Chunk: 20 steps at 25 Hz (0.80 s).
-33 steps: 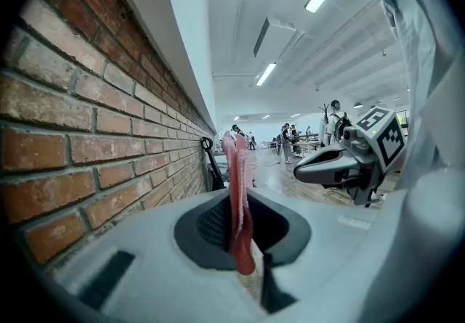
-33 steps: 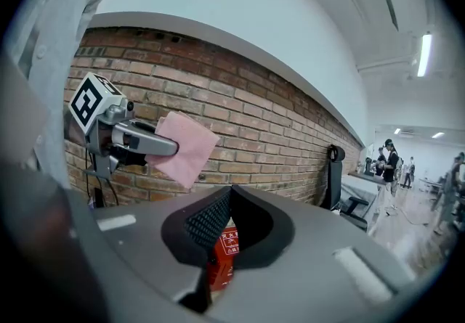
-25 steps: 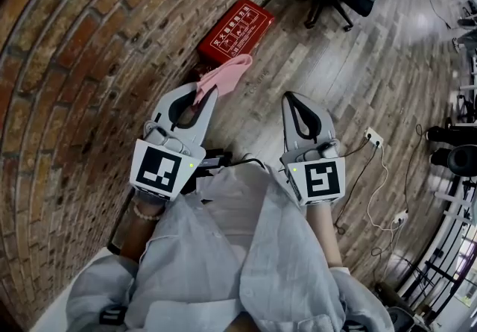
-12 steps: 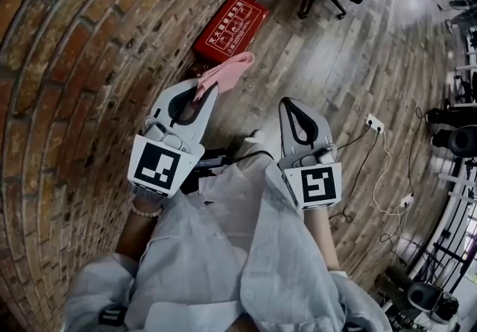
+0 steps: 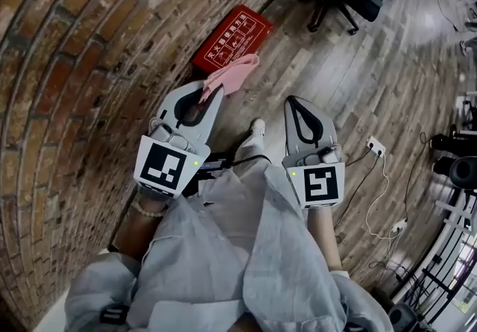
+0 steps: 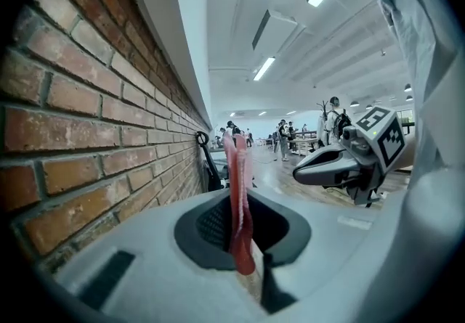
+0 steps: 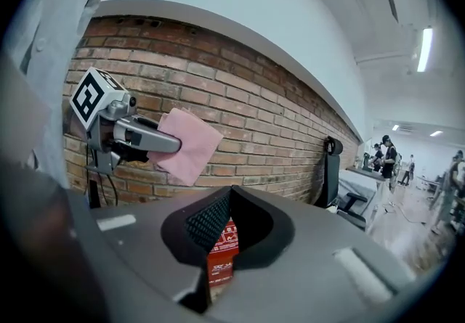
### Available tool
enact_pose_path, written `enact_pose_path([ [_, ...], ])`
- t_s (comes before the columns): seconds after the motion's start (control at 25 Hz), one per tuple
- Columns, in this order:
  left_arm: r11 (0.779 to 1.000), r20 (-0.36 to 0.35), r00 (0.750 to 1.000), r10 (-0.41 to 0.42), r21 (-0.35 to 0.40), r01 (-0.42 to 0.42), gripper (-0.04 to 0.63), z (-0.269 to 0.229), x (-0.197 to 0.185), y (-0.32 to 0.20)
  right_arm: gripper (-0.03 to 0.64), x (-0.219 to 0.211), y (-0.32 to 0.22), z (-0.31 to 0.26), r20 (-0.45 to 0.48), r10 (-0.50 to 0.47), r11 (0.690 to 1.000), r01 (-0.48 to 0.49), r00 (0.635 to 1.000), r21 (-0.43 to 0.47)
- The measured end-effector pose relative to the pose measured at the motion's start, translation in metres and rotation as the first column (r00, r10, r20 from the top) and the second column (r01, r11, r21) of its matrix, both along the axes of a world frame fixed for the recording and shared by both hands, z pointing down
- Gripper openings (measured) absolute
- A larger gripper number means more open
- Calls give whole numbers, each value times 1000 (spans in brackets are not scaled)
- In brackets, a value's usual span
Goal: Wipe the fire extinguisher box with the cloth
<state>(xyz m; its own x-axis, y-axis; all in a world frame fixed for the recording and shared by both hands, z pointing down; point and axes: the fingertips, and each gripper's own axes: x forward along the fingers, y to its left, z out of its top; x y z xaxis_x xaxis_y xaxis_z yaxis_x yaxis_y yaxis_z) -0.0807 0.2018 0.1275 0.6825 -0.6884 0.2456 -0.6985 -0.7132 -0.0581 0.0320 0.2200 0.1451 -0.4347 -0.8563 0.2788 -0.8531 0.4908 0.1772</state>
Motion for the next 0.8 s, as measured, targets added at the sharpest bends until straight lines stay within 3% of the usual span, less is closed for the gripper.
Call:
enact_pose_path([
  [0.44, 984, -5, 984, -179, 12, 179, 12, -10, 51, -94, 8, 60, -115, -6, -6, -164, 986, 164, 986, 9],
  [0.8, 969, 14, 969, -246, -22, 246, 12, -4, 51, -124, 8, 58, -144, 10, 17, -246, 968, 247, 969, -44],
])
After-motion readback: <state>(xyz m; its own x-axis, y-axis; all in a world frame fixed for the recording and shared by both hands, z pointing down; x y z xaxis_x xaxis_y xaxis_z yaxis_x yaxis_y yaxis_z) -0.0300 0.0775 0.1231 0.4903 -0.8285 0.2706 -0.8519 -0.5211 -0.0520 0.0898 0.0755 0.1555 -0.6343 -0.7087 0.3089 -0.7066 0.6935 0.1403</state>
